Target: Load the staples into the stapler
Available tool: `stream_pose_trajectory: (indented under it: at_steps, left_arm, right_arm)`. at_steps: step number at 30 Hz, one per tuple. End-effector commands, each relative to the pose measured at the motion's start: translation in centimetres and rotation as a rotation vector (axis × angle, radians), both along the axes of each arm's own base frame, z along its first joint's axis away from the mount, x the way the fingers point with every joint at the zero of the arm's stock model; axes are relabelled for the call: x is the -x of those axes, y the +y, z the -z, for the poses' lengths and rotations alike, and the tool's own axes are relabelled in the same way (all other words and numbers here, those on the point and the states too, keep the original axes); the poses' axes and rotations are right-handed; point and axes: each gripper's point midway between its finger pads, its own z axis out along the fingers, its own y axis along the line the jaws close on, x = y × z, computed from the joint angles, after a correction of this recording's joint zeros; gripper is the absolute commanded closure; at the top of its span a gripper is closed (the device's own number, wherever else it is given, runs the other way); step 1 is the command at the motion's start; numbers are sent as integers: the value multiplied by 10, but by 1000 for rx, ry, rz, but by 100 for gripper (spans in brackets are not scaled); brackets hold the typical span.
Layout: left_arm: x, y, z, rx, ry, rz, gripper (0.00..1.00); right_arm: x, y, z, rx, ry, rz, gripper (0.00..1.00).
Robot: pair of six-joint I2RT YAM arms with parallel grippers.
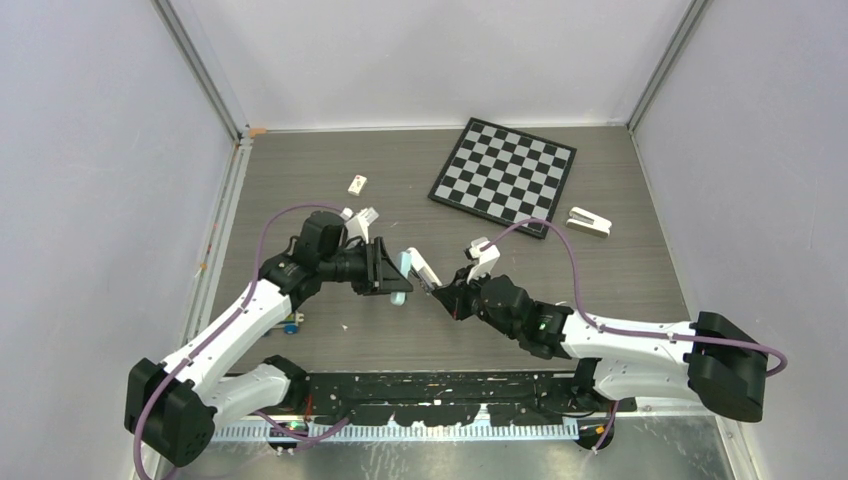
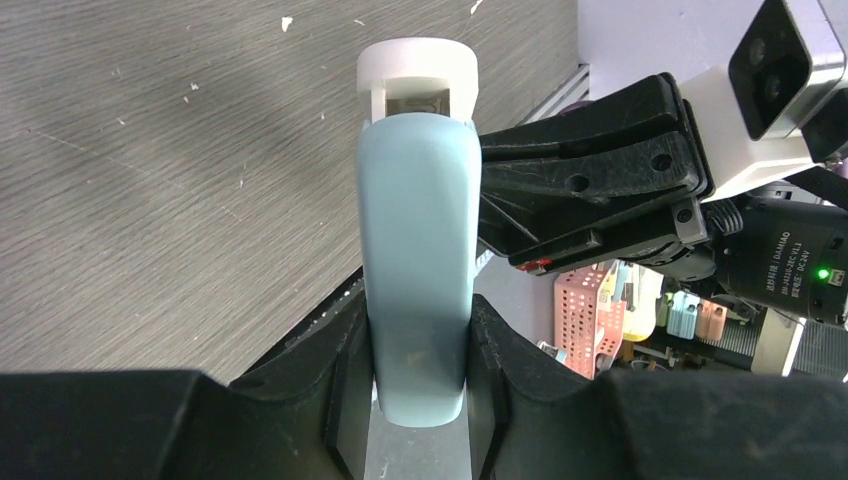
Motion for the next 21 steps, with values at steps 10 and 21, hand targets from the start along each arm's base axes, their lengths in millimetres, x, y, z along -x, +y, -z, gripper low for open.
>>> stream_pose_trajectory:
  at_steps: [10, 21]
  left_arm:
    - [5, 13, -16, -124, -83, 159, 100]
    - [18, 23, -27, -192, -121, 286, 100]
  right_arm:
    - [-16, -23, 7, 203, -100, 22, 100]
    - [-25, -47, -1, 289, -237, 16, 100]
